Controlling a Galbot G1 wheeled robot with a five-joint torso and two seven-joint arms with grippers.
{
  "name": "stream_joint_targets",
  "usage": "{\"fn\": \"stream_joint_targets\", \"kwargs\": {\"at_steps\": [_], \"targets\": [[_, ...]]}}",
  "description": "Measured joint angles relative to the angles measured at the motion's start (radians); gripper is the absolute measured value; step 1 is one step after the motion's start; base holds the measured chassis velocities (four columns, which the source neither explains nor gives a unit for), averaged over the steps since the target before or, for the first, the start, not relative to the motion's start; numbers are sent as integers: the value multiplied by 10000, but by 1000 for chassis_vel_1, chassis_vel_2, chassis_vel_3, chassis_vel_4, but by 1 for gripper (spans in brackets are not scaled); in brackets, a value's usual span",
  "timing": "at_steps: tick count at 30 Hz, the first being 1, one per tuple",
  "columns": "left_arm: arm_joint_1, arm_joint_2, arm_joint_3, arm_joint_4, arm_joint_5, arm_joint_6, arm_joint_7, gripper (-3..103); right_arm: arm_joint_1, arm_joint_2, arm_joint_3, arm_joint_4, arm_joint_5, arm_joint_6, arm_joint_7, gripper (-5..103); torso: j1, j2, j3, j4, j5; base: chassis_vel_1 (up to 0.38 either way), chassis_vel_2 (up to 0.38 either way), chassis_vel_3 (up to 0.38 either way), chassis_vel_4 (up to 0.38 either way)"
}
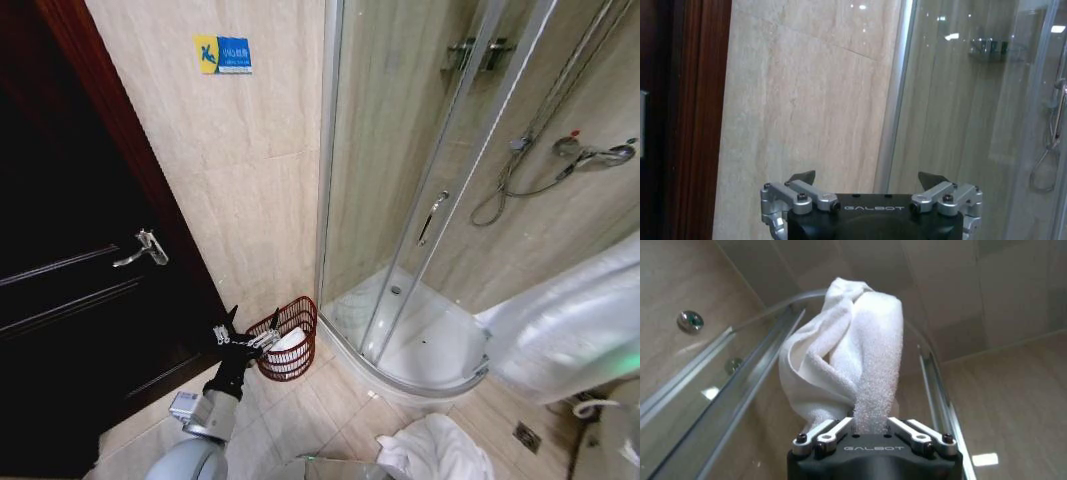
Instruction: Discard the used towel into the hamper.
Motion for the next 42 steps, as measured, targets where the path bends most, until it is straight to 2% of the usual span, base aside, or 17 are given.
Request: {"fn": "stream_joint_targets", "kwargs": {"at_steps": [8,16,28,34,36,39,42], "targets": [[0,0,0,0,0,0,0,100,-137,283,-207,-1114,-681,1010,202,8,0,0,0,0,3,0,0,0,0],[0,0,0,0,0,0,0,100,-258,433,-364,-1387,-766,1279,269,8,0,0,0,0,1,0,0,0,0],[0,0,0,0,0,0,-1,100,-158,247,-134,-987,-726,1301,279,8,0,0,0,1,1,0,0,0,0],[0,0,0,0,0,0,0,100,-44,62,16,-710,-789,1243,674,8,0,-1,1,2,10,0,0,0,0],[0,0,0,1,0,0,0,100,28,-121,259,-480,-770,1169,842,8,0,-2,0,1,-8,0,0,0,0],[0,0,0,0,0,0,0,100,89,-377,591,-312,-685,1048,948,8,0,-2,0,0,5,0,0,0,0],[0,0,0,0,0,0,0,100,125,-616,875,-97,-511,891,1010,8,0,-2,0,0,3,0,0,0,0]]}}
